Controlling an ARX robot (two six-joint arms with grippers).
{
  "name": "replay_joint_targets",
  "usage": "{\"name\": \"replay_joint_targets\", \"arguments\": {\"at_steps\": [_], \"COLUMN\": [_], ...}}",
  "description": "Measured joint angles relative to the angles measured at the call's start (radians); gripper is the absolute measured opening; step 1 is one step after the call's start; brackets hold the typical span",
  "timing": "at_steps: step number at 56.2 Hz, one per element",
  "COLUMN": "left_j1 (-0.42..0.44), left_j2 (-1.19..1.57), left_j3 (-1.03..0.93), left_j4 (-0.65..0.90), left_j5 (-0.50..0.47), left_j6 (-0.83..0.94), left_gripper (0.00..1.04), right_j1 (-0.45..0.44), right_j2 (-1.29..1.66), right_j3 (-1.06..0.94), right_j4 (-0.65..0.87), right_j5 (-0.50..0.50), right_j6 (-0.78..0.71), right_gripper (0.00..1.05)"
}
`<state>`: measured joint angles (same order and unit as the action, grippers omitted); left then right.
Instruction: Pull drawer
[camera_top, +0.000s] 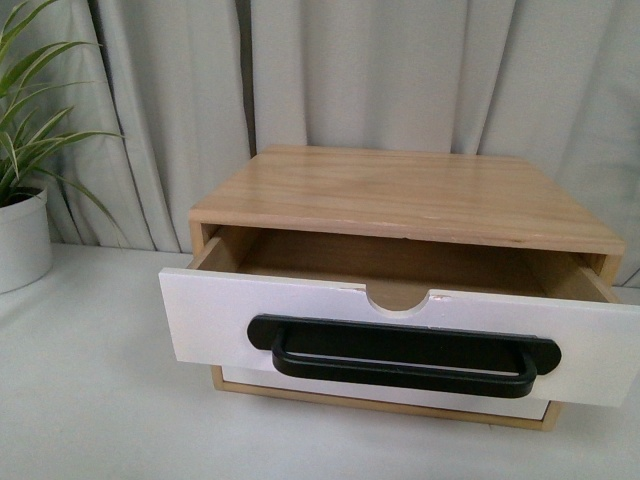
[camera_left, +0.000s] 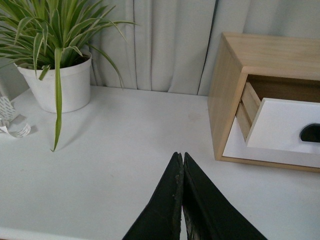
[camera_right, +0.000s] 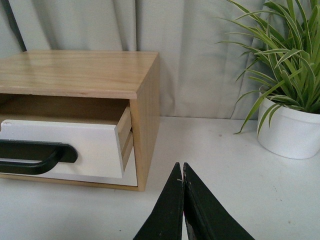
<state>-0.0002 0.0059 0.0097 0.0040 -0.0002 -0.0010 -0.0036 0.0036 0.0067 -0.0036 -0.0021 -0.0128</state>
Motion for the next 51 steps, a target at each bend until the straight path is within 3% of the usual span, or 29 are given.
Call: {"name": "replay_joint_targets", "arguments": {"at_steps": [3,5,12,30,51], "left_j1": [0.000,0.000,0.000,0.000,0.000], "left_j2": [0.000,0.000,-0.002,-0.002,-0.002], "left_j3": [0.000,0.000,0.000,0.000,0.000], "left_j4": [-0.002,-0.002,-0.002,-0.002,-0.002], "left_j5": [0.000,0.000,0.000,0.000,0.000], "left_j6": [-0.002,-0.001,-0.001,0.000,-0.001], "left_gripper": [0.06,0.11,0.43,1.00,0.99], "right_j1": [0.000,0.000,0.000,0.000,0.000], "right_j2": [0.000,0.000,0.000,0.000,0.000], "right_j3": [0.000,0.000,0.000,0.000,0.000], "right_j4": [0.000,0.000,0.000,0.000,0.000], "right_j5": [0.000,0.000,0.000,0.000,0.000], "right_j6": [0.000,0.000,0.000,0.001,0.002], "right_gripper": [0.03,0.09,0.41,0.97,0.96]}}
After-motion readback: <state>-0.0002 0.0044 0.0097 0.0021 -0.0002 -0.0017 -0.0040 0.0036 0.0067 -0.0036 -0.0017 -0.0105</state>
